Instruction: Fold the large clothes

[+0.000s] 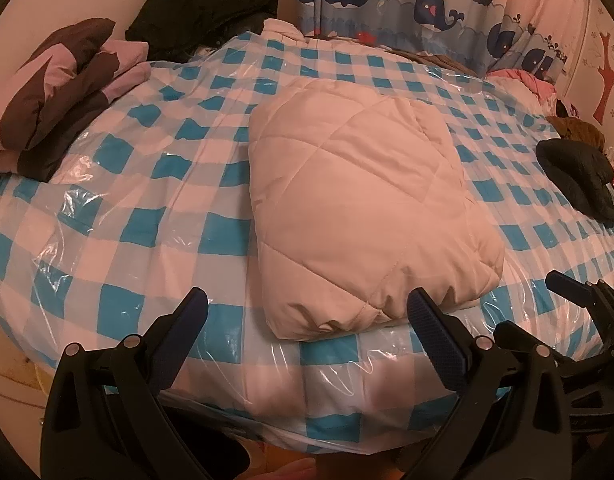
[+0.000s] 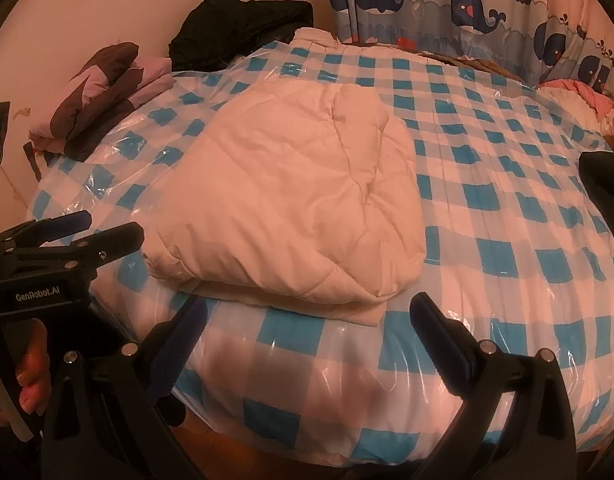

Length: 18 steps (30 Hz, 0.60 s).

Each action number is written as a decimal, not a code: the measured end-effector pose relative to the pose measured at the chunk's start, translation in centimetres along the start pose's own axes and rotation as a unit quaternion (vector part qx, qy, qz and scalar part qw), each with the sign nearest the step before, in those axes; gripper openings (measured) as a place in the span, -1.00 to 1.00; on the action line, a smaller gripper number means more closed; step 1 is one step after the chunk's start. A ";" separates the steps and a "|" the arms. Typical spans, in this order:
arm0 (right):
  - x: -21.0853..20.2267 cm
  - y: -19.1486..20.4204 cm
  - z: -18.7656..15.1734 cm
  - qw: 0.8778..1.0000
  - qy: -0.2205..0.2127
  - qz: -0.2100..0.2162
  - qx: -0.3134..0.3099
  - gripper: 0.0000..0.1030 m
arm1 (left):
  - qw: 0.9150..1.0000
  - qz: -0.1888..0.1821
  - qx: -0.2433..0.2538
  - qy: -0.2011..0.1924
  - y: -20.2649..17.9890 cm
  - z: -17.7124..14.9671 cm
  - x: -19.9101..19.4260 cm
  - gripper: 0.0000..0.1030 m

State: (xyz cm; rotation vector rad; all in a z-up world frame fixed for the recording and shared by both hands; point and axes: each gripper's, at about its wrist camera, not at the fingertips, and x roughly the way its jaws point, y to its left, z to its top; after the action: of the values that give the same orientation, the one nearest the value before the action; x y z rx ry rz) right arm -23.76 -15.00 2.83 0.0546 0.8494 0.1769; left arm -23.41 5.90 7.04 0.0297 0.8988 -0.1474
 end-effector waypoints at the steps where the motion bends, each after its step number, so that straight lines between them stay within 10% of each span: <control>1: 0.0 0.0 0.0 1.000 0.001 0.000 0.000 0.89 | 1.000 -0.002 -0.001 0.002 0.0 -0.2 -0.1 0.87; 18: 0.3 -0.1 -0.2 1.000 0.003 0.004 0.000 0.89 | 1.000 0.015 0.005 0.019 -0.2 -0.4 0.3 0.87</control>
State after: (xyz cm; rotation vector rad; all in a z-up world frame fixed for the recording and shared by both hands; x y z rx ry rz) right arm -23.70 -15.06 2.50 0.0576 0.8563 0.1842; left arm -23.60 5.68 6.57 0.0558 0.9353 -0.1234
